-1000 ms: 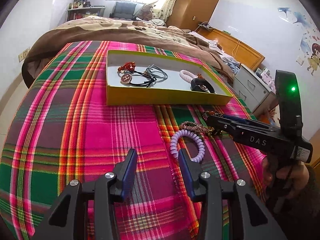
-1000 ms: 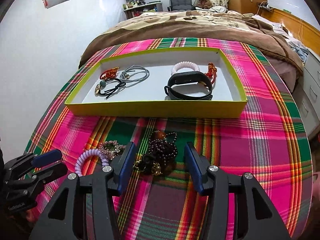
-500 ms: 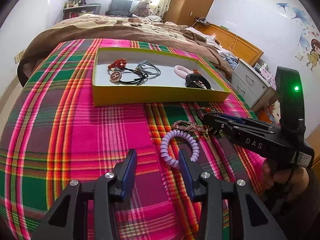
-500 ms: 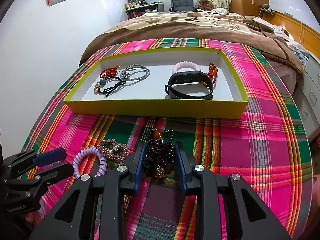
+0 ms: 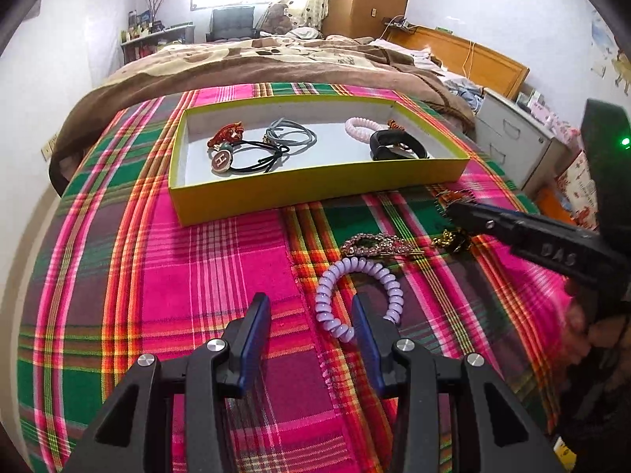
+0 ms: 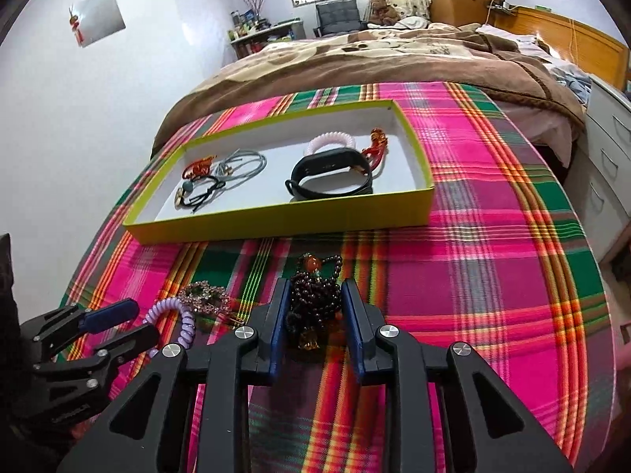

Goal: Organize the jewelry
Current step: 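Grasp the dark beaded bracelet with the right tool while the left tool grasps the lavender coil bracelet, then carry the beaded bracelet and lavender coil bracelet over the box with both tools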

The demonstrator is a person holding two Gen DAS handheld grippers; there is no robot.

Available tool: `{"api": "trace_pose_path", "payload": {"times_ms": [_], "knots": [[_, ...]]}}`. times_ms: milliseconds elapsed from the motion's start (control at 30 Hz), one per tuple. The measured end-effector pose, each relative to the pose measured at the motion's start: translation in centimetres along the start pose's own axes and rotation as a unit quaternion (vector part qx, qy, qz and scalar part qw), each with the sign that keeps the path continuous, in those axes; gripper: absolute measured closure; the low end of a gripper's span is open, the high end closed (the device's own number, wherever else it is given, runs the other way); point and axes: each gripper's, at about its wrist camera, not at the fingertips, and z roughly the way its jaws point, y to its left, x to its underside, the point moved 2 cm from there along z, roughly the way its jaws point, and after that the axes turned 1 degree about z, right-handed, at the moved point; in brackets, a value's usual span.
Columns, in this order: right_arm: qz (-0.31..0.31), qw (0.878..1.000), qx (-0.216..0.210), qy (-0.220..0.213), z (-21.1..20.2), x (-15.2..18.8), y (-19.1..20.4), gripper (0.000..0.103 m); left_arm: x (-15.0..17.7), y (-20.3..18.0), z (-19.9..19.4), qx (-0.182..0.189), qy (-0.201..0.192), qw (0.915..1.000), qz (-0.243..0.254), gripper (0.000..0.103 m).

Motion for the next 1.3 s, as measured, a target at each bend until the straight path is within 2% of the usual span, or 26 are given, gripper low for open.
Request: {"api": "trace_pose_path", "payload": {"times_ms": [267,467,533,1000,1300], "knots": [[0.008,1.0,-0.008,-0.011,-1.0,0.1,-0.6,0.076,0.0,-0.6,0.1,-0.019,0.001,0.9996,0.019,0.061],[0.016,1.0,-0.011,-0.013,-1.4,0.4,-1.1,0.076,0.2,-0.5,0.0,-0.022,-0.004,0.9997,0.012,0.08],[0.015,1.0,-0.011,-0.014,-1.6,0.5,-1.1,0.076,0.2,-0.3,-0.1,-0.024,-0.004,0.9997,0.01,0.09],[0.02,1.0,-0.002,-0.023,-2.8,1.1,-1.2,0.076,0.3,0.4,-1.3,0.0,-0.028,0.9995,-0.013,0.094],[0.023,0.999,0.002,-0.022,-3.1,1.3,-1.4,0.076,0.1,0.7,-2.0,0.002,-0.038,0.9991,-0.02,0.094]]}}
